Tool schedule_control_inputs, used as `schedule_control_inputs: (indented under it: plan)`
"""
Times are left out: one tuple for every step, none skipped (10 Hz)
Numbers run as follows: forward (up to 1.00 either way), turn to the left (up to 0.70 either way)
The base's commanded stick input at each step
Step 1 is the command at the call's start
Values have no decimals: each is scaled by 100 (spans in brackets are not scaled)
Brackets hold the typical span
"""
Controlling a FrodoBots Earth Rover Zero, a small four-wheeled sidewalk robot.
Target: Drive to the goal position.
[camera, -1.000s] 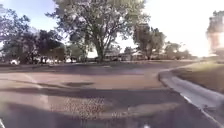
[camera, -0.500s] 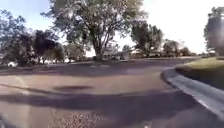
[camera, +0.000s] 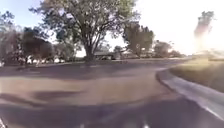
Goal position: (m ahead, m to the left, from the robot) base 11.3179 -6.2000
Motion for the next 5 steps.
schedule_control_inputs:
  plan:
    - [100, 0]
    - [100, 0]
    - [100, 0]
    - [100, 0]
    - [100, 0]
